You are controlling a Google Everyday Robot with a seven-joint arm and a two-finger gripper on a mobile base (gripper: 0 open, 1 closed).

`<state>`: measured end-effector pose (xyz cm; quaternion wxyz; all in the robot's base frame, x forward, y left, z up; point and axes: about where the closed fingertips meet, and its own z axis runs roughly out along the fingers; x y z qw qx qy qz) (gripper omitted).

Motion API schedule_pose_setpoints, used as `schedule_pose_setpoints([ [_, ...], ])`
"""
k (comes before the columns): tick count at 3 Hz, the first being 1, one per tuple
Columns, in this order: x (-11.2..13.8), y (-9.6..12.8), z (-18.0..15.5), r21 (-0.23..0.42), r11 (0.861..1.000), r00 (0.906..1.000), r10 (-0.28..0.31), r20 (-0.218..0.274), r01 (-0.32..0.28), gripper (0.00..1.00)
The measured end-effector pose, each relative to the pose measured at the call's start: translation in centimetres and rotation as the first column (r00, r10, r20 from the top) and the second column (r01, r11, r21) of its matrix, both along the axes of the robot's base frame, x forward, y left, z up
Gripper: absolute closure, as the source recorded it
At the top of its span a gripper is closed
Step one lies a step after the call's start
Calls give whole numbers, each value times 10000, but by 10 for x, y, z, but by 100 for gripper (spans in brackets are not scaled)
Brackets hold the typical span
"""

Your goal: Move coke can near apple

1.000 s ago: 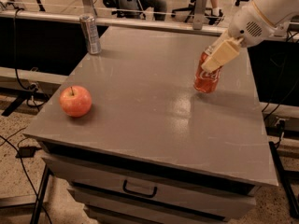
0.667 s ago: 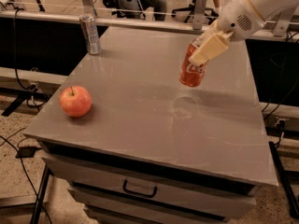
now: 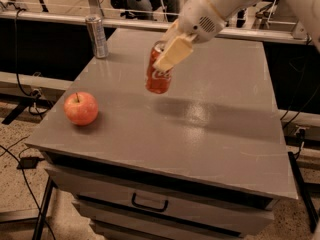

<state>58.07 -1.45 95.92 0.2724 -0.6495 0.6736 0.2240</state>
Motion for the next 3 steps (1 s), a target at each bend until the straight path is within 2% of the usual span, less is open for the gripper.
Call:
schedule_pose_setpoints([
  [1,-7,57,-9,-28,9933,9933,1156,15,-1156,100],
  [2,-15,98,-20,-141,9798,9799,1994,-5,-1993,100],
  [3,-20,118,-32,-509,9681,9694,2457,9,-2453,85],
])
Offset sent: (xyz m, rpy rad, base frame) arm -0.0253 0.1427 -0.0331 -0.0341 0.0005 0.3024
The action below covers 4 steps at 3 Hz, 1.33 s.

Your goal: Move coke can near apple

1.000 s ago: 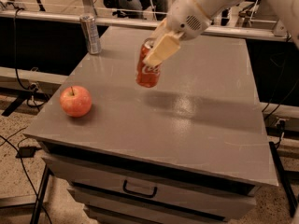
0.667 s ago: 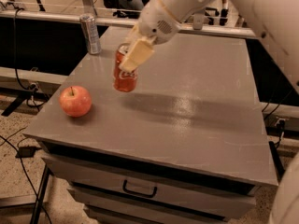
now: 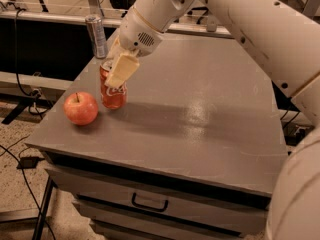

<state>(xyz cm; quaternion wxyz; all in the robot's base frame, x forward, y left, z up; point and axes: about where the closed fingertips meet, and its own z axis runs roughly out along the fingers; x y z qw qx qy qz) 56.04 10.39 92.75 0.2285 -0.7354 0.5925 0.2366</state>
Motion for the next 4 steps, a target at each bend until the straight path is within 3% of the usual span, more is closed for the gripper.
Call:
schedule_pose_setpoints([
  [1,-7,10,-10,-404,9983,9986,437,282,-426,63],
  [3,-7,13,-12,-418,9980,9984,486,279,-474,17],
  [4,-8,15,-13,-415,9979,9983,508,274,-497,0],
])
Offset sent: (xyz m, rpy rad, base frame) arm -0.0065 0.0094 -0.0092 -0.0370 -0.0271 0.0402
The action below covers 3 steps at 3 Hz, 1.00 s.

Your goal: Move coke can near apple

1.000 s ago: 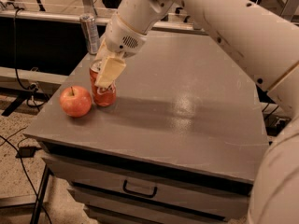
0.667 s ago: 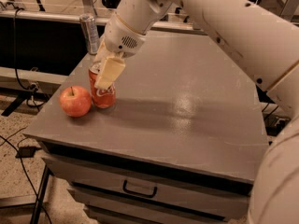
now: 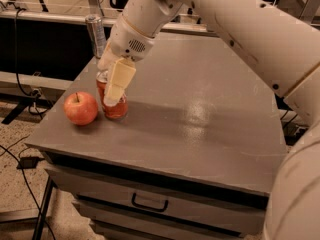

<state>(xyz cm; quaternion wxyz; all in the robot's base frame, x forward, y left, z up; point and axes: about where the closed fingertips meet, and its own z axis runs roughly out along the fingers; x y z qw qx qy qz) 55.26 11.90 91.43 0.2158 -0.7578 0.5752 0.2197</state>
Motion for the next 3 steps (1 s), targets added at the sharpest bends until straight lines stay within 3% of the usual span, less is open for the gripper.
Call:
schedule_pose_setpoints([
  [1,0,0,0,0,10000,10000,2,-1,-2,0],
  [2,-3,-14,16,36,9999,9988,-151,473,150,0],
  [3,-11,-34,42,543,9983,9921,-274,1224,208,0],
])
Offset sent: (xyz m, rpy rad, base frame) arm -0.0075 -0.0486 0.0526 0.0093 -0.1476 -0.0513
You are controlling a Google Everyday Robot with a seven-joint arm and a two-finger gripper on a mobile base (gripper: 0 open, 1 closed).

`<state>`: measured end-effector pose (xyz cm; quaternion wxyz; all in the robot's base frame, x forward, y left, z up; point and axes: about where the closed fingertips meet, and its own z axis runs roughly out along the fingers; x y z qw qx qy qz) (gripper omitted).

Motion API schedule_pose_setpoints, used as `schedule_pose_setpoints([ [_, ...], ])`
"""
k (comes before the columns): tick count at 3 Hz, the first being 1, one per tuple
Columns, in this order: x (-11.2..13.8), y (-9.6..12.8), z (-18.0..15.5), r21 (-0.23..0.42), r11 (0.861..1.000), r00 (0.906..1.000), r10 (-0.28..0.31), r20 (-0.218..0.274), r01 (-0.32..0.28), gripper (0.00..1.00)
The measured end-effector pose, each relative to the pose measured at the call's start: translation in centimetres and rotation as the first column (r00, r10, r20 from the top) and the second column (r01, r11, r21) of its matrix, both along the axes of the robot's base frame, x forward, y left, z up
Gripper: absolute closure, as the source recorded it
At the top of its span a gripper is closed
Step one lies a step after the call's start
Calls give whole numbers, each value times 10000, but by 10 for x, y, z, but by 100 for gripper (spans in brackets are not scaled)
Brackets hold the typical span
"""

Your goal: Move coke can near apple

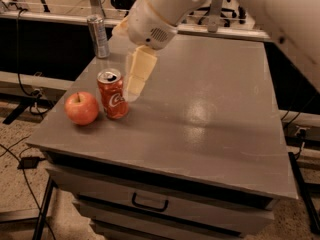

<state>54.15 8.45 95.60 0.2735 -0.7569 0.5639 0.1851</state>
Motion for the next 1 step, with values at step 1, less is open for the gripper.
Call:
schedule_pose_setpoints([
  [1,0,-19,8,228,9996,9993,-149,353,141,0],
])
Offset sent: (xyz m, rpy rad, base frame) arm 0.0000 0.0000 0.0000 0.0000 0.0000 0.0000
